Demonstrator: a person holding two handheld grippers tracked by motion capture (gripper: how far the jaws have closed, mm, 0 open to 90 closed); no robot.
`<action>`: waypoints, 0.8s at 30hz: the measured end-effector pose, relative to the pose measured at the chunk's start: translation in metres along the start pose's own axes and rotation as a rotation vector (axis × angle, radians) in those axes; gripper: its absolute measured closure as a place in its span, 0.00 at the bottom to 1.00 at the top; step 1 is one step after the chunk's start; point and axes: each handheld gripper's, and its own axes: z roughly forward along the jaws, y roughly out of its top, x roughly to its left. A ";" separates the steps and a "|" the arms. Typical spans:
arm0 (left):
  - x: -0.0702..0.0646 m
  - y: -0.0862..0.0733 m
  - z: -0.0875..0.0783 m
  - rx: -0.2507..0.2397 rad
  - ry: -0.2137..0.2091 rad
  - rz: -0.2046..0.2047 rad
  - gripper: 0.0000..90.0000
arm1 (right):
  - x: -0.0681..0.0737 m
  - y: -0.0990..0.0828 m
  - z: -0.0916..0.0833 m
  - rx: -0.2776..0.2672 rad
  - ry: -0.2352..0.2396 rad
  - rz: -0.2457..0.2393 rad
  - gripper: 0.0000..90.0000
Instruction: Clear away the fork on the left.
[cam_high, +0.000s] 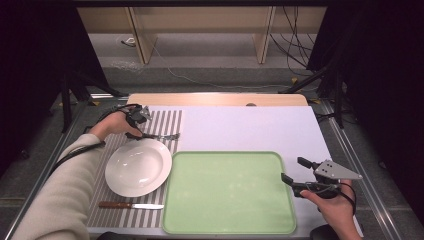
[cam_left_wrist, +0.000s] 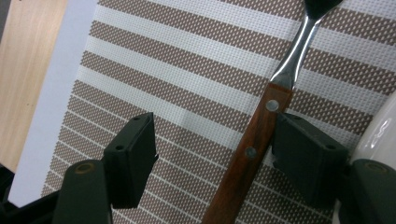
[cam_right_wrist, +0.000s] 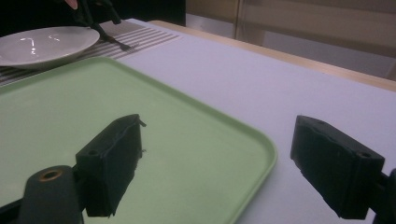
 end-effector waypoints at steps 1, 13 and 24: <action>0.000 0.001 0.000 0.001 0.000 0.003 0.34 | 0.000 0.000 0.000 0.000 0.000 0.000 0.20; 0.001 0.001 0.003 0.059 -0.030 0.049 0.42 | 0.000 0.000 0.001 0.000 0.001 0.002 0.20; 0.001 0.002 0.004 0.085 -0.059 0.062 0.50 | 0.000 0.000 0.001 0.003 0.003 0.004 0.20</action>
